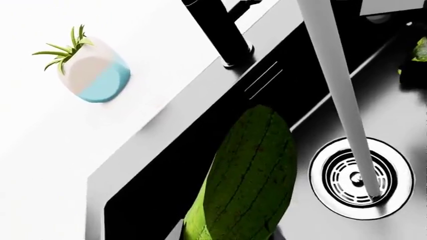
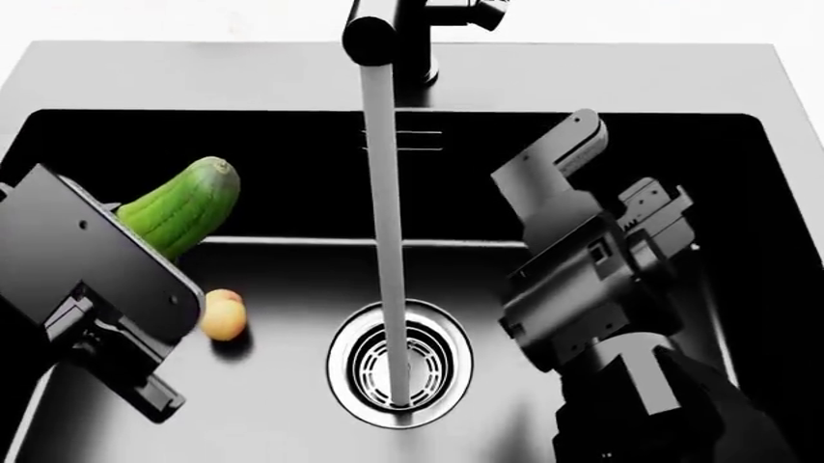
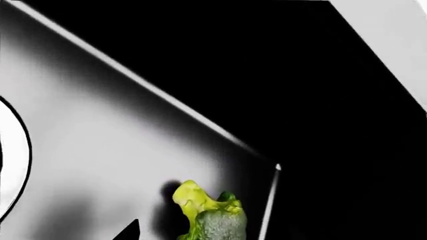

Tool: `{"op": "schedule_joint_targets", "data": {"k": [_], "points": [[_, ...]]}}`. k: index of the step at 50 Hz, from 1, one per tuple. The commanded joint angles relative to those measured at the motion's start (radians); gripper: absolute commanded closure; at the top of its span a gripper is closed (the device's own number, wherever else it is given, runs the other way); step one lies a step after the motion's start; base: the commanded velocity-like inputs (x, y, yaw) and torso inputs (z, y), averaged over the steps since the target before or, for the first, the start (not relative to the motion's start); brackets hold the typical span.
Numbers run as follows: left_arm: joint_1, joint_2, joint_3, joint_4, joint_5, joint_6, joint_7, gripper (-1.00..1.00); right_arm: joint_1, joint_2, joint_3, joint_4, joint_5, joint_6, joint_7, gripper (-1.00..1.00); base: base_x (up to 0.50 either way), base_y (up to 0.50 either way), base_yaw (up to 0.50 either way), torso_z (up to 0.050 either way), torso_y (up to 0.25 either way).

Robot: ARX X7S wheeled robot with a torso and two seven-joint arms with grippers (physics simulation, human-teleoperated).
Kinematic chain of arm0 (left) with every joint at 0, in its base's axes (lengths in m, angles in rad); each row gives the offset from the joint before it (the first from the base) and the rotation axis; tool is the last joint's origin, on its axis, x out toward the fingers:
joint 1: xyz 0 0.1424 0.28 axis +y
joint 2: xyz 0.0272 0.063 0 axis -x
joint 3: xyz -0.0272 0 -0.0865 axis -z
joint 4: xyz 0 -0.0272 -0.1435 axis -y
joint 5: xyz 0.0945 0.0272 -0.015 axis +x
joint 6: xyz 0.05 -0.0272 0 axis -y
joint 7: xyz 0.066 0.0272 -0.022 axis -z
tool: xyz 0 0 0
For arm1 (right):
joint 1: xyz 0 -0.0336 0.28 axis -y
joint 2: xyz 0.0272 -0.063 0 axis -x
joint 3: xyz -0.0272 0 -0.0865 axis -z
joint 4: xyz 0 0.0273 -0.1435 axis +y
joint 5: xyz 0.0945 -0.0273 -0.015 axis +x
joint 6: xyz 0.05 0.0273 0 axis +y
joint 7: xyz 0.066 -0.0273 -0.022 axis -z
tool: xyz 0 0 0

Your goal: Pick the cucumbers and broccolis from the sink and place them in one bowl. Place the apricot in the other bowl. Then turn off the sink faucet.

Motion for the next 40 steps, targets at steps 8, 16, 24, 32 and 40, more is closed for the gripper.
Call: {"op": "schedule_joint_targets", "data": {"k": [8, 16, 24, 32, 40], "points": [[-0.015, 0.013, -0.017, -0.001, -0.039, 0.019, -0.031, 1.0, -0.004, 0.017, 0.187, 0.024, -0.103, 0.007, -0.011, -1.0, 0.0, 0.0, 0.0, 0.003, -0.073], [-0.021, 0.015, -0.023, 0.009, -0.127, 0.013, -0.103, 1.0, -0.031, 0.029, 0.287, 0.024, -0.186, 0.035, -0.007, -1.0, 0.0, 0.0, 0.0, 0.0, 0.0], [-0.04, 0.005, -0.009, 0.036, -0.171, 0.006, -0.149, 1.0, -0.005, 0.01, 0.341, 0.024, -0.241, 0.014, -0.017, -1.0, 0.0, 0.0, 0.0, 0.0, 0.0], [-0.046, 0.003, -0.002, 0.04, -0.213, 0.023, -0.182, 1.0, 0.039, 0.013, 0.358, 0.024, -0.266, -0.006, -0.012, -1.0, 0.0, 0.0, 0.0, 0.003, -0.225], [-0.068, 0.006, 0.019, 0.033, -0.219, 0.025, -0.185, 1.0, 0.032, 0.036, 0.39, 0.024, -0.267, 0.007, 0.002, -1.0, 0.0, 0.0, 0.0, 0.005, -0.213]]}}
